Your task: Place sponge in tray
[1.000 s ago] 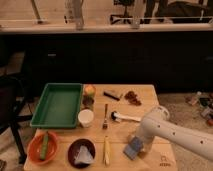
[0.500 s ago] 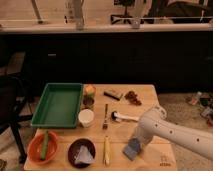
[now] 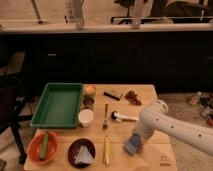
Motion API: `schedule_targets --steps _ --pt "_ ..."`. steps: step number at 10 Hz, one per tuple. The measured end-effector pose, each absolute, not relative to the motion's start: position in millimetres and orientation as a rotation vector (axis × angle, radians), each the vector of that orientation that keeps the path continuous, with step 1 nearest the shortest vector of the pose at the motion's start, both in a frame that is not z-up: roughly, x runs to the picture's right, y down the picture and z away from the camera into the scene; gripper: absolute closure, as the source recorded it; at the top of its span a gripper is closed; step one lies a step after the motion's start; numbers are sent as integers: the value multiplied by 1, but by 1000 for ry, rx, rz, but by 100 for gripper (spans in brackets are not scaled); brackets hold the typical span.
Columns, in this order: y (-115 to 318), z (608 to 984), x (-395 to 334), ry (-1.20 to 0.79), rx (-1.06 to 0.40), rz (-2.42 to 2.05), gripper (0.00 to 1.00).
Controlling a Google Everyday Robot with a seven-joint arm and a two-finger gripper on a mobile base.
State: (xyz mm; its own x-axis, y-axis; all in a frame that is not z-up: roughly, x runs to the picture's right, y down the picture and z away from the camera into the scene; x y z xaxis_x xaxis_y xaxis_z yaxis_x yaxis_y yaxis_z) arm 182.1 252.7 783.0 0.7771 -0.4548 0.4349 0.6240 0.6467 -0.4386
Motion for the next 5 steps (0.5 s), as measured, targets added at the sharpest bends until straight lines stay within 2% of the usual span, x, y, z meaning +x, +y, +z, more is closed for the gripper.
schedule_targets --steps 5 --pt "207 791 158 -277 -569 -559 100"
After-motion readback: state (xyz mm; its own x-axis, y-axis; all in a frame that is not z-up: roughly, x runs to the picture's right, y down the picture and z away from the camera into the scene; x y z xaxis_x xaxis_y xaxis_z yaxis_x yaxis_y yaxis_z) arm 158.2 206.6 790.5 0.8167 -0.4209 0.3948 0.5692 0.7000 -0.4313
